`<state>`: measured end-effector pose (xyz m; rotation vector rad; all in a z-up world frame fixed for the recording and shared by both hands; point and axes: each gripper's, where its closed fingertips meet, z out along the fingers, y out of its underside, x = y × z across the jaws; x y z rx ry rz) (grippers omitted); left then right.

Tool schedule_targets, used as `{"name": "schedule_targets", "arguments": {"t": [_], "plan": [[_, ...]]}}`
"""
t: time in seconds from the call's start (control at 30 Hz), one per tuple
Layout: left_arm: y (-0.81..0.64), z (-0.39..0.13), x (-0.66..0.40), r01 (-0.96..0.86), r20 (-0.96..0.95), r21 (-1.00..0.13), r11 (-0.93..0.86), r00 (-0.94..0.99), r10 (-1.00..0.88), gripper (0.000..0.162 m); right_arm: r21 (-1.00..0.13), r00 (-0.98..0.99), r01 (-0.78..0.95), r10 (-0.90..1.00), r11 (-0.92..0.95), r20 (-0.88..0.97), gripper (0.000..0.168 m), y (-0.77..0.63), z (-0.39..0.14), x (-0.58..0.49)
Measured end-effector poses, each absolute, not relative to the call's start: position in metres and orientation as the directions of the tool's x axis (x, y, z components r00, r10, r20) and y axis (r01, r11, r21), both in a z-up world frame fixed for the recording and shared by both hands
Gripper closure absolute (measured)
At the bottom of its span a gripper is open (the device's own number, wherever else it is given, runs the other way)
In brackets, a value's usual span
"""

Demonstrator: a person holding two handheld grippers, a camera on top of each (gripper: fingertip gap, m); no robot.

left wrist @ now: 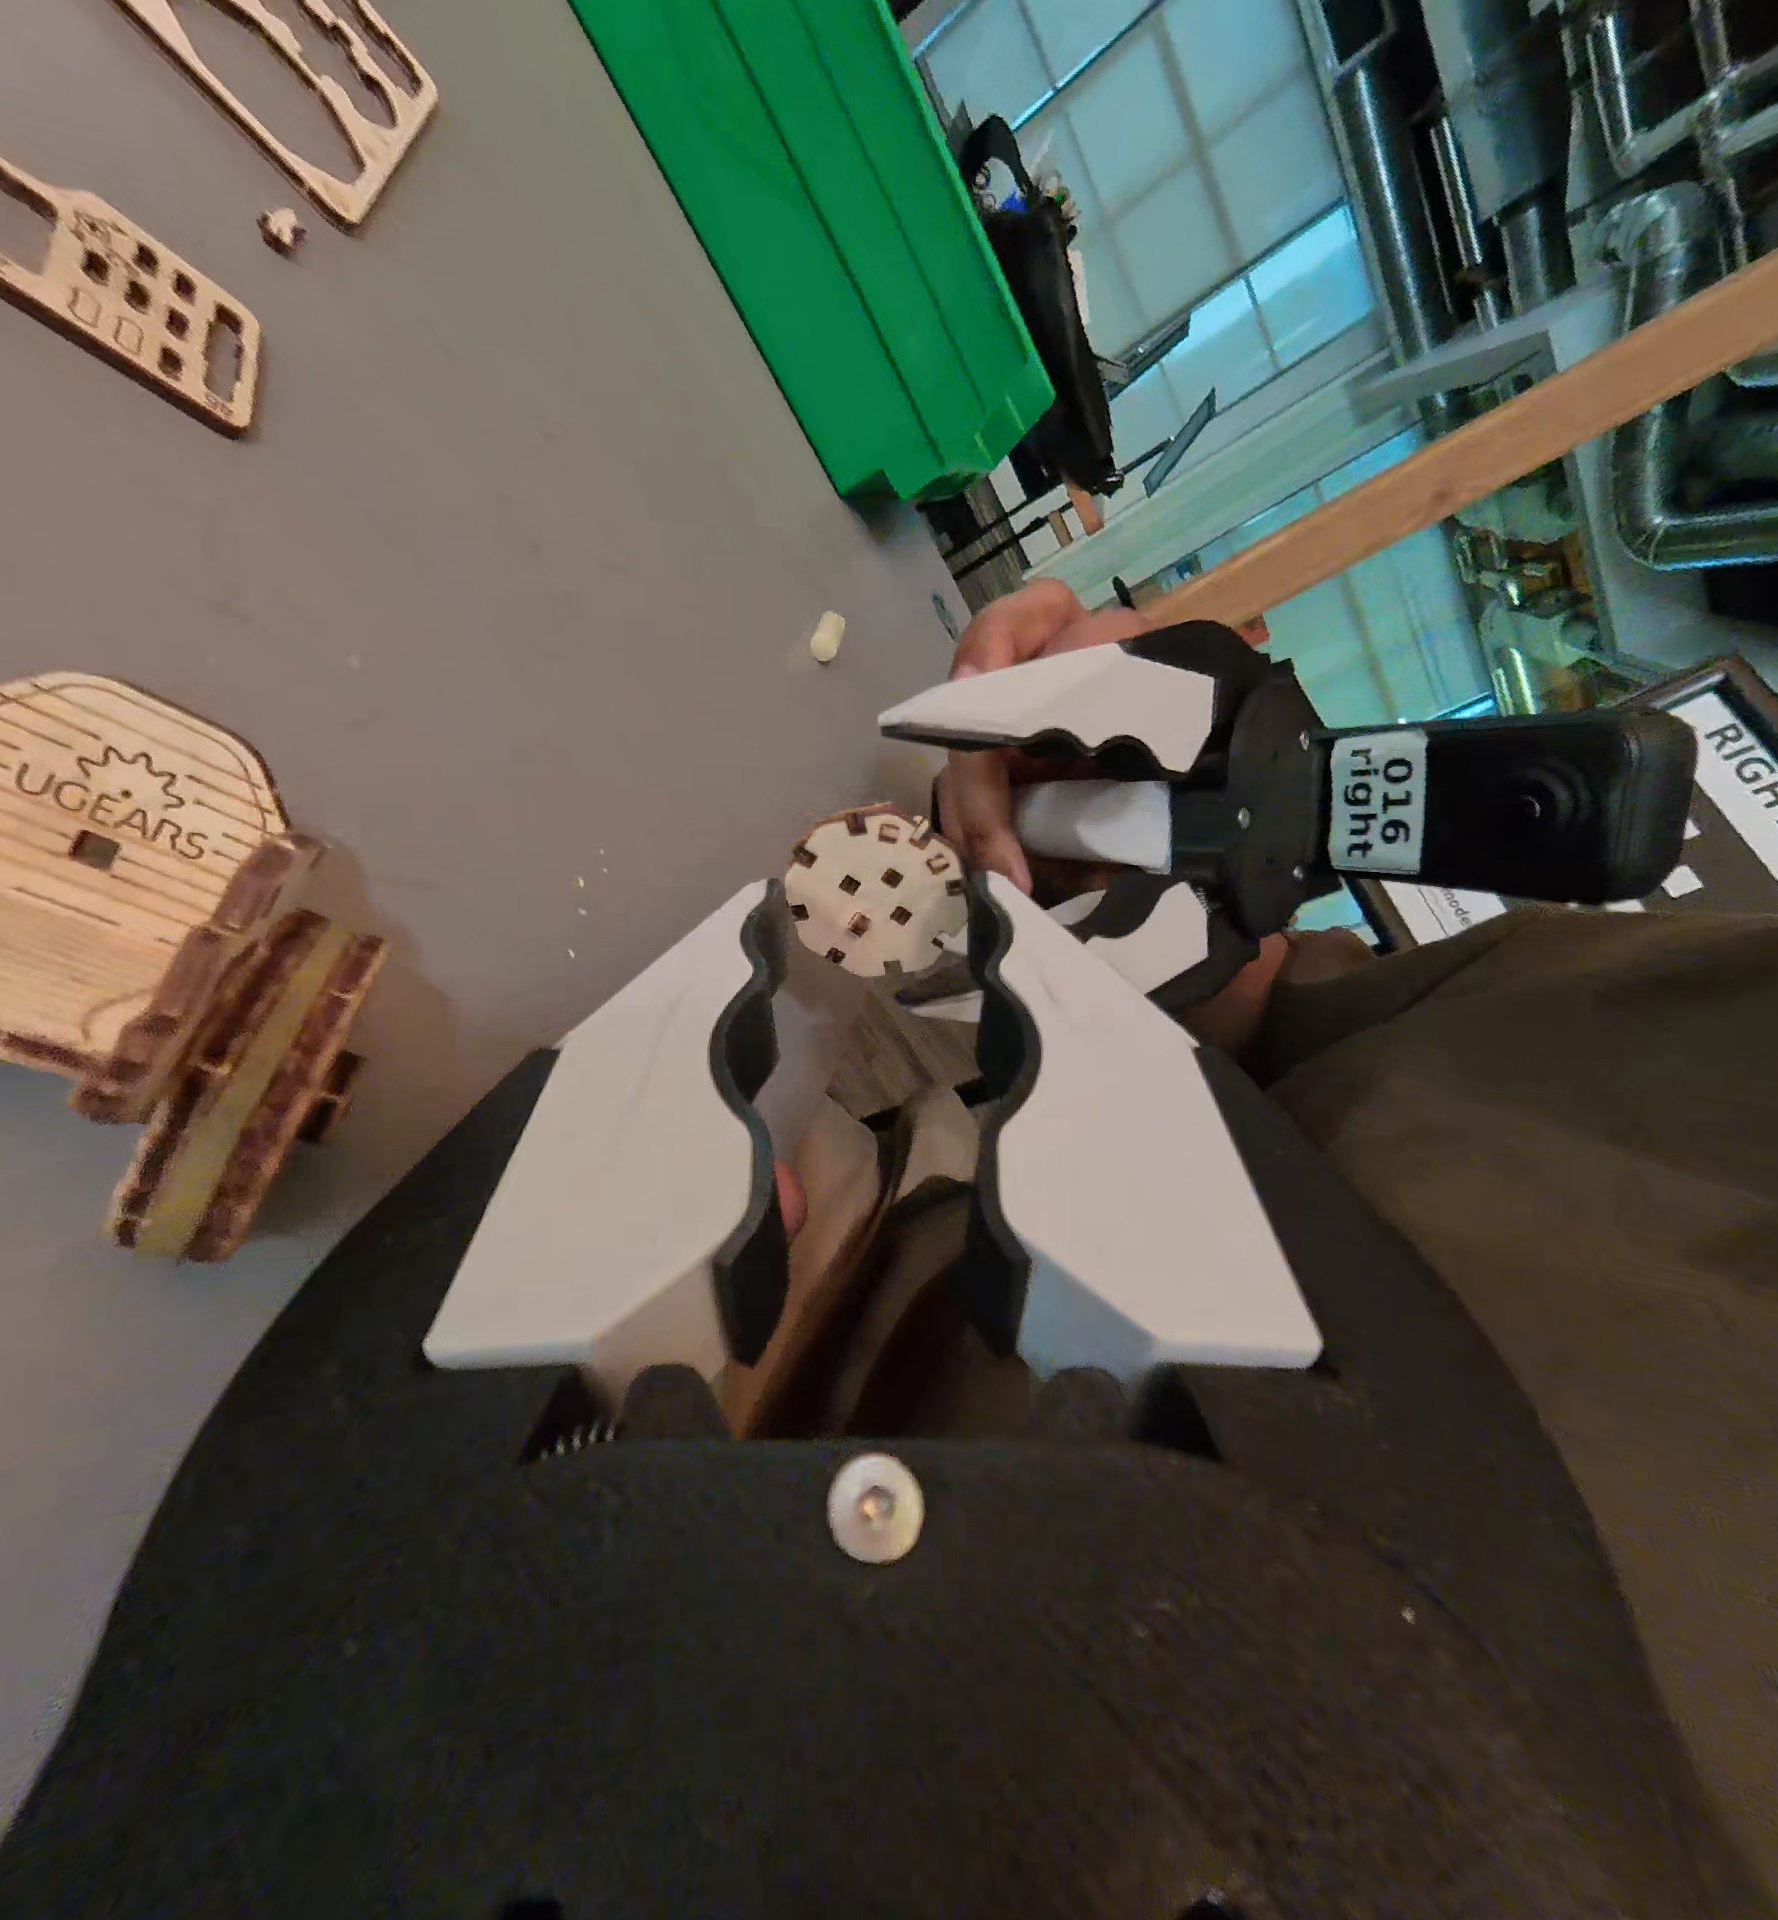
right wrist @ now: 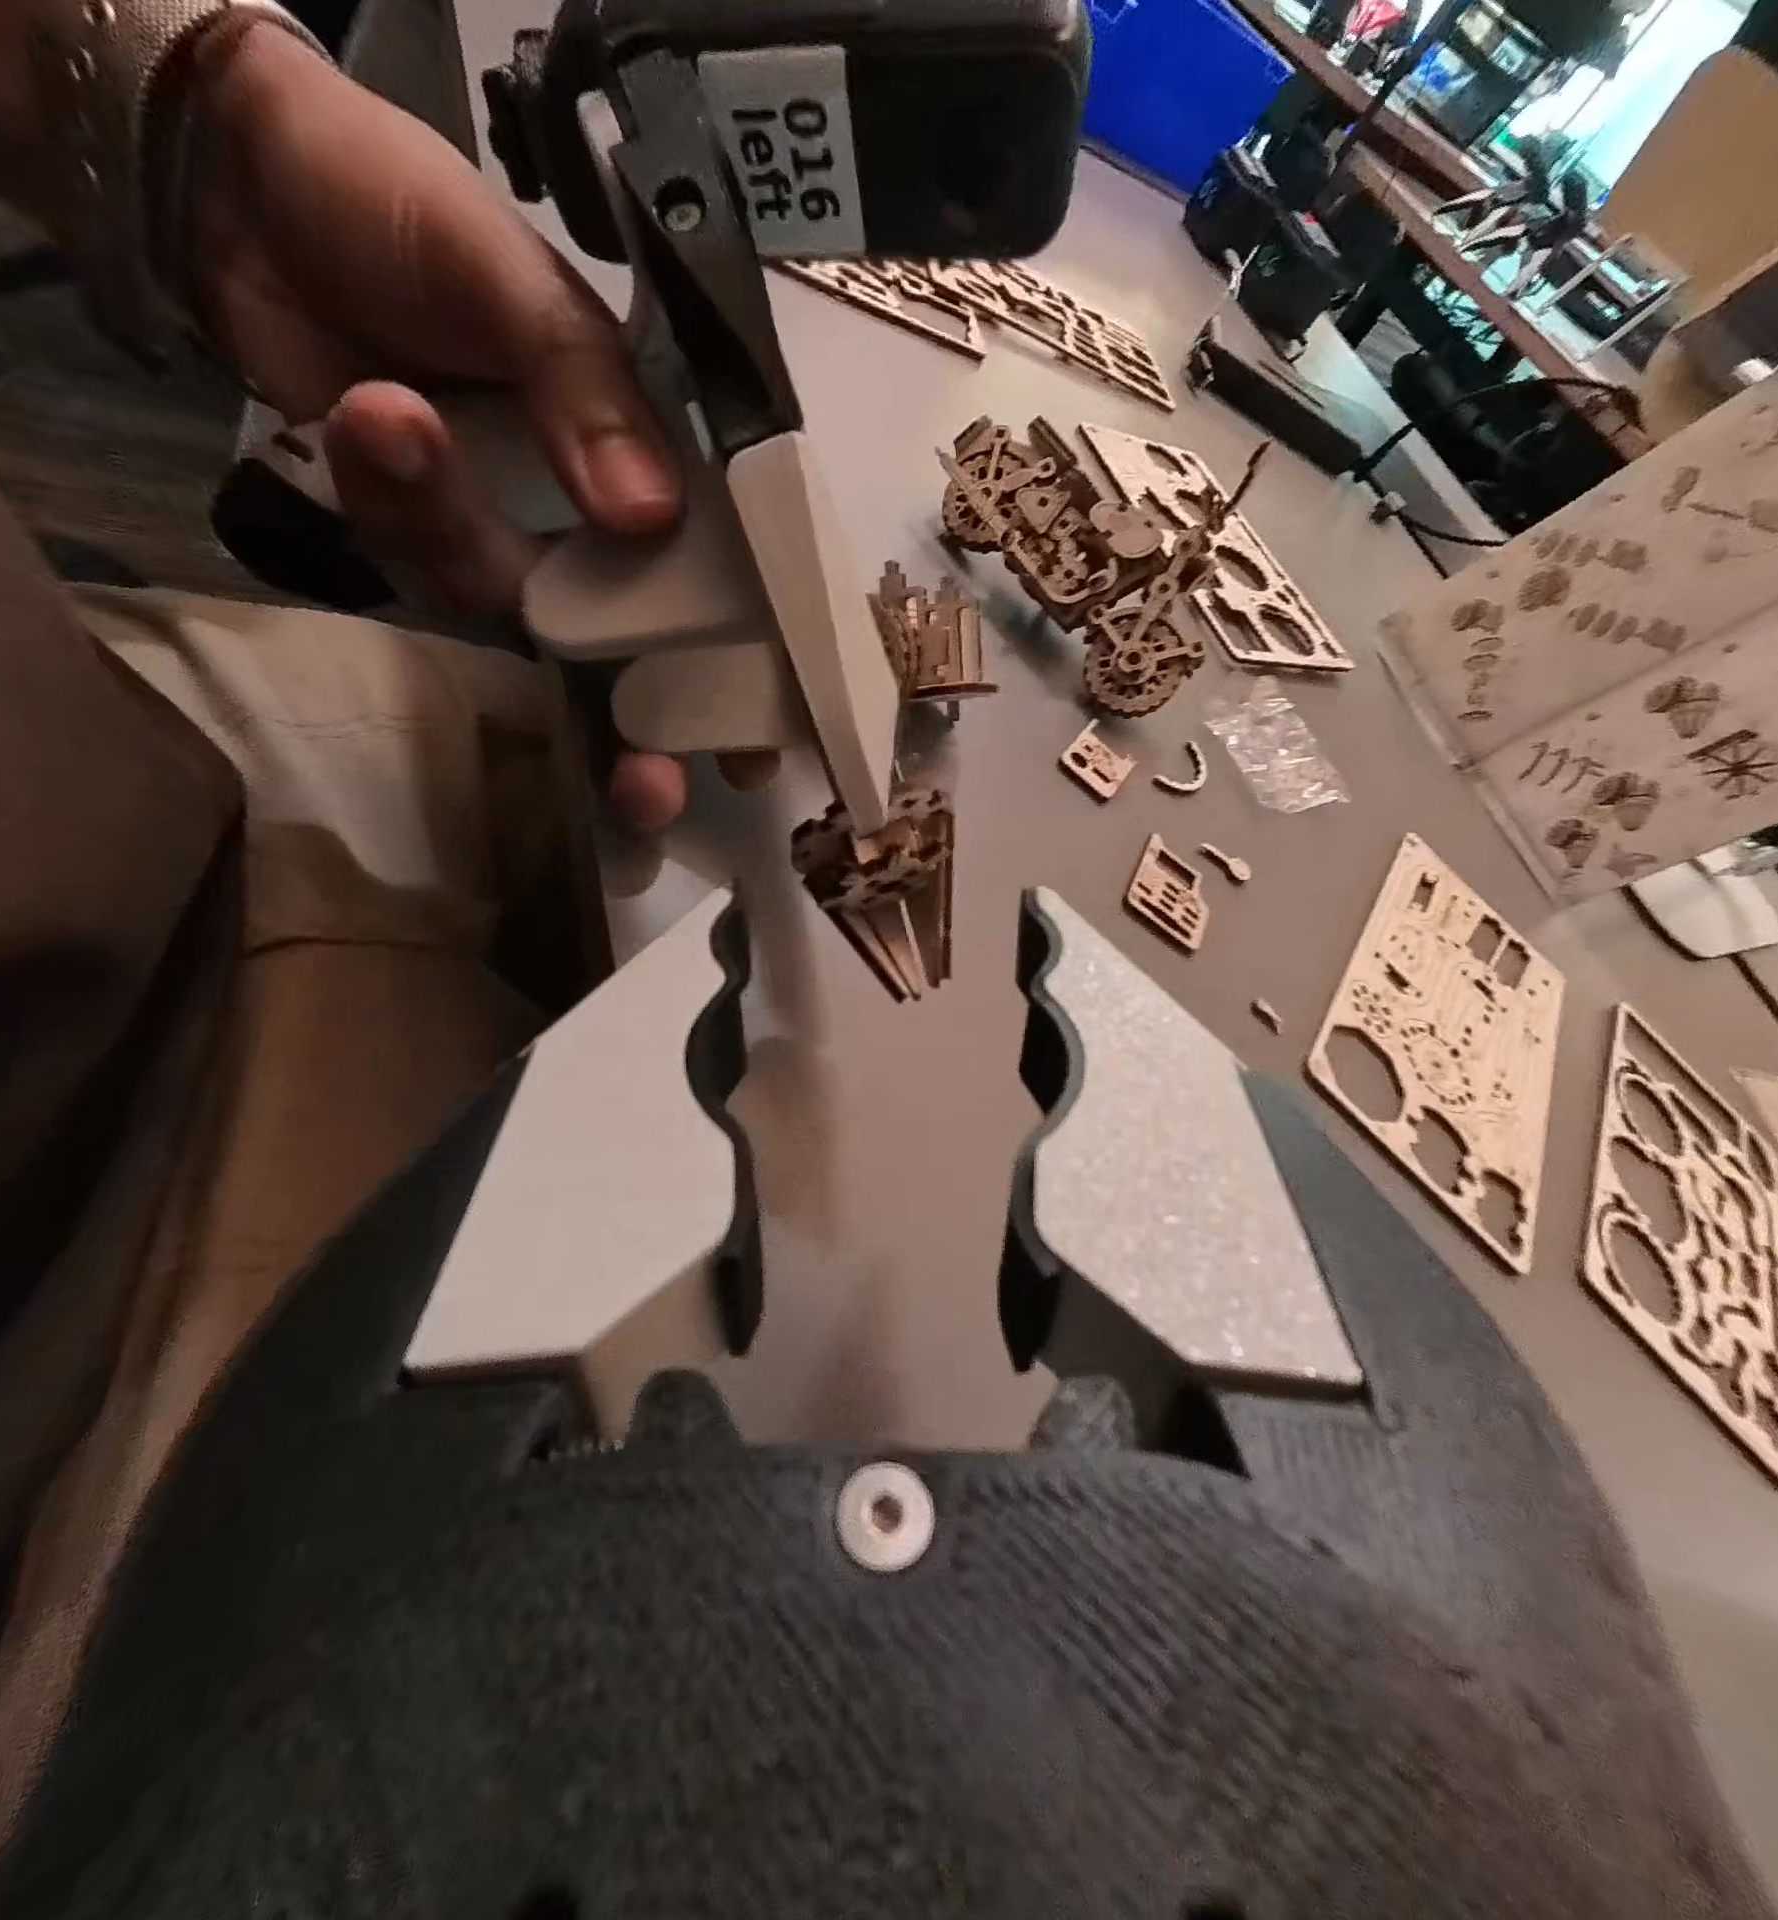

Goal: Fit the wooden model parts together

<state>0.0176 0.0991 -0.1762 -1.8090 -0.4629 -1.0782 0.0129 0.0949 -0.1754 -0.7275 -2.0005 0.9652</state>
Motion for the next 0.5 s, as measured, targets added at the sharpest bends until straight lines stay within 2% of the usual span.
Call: {"name": "schedule_targets", "arguments": {"t": [0.07,0.27,0.43,0.5], "plan": [[0.098,-0.176,0.021,0.695,0.839,-0.52,-0.497,0.525,-0.144,0.13,-0.836,-0.537,0.155,0.755,0.526,0.375,0.118,0.094,-0.174,0.012],[0.096,-0.178,0.032,0.656,0.832,-0.525,-0.542,0.529,-0.166,0.129,-0.873,-0.616,0.184,0.745,0.453,0.257,0.135,0.083,-0.177,0.019],[0.093,-0.179,0.035,0.59,0.784,-0.58,-0.562,0.592,-0.188,0.129,-0.878,-0.631,0.198,0.742,0.435,0.225,0.137,0.083,-0.178,0.021],[0.092,-0.18,0.032,0.553,0.739,-0.623,-0.553,0.647,-0.186,0.122,-0.885,-0.624,0.21,0.754,0.415,0.205,0.137,0.086,-0.176,0.02]]}}
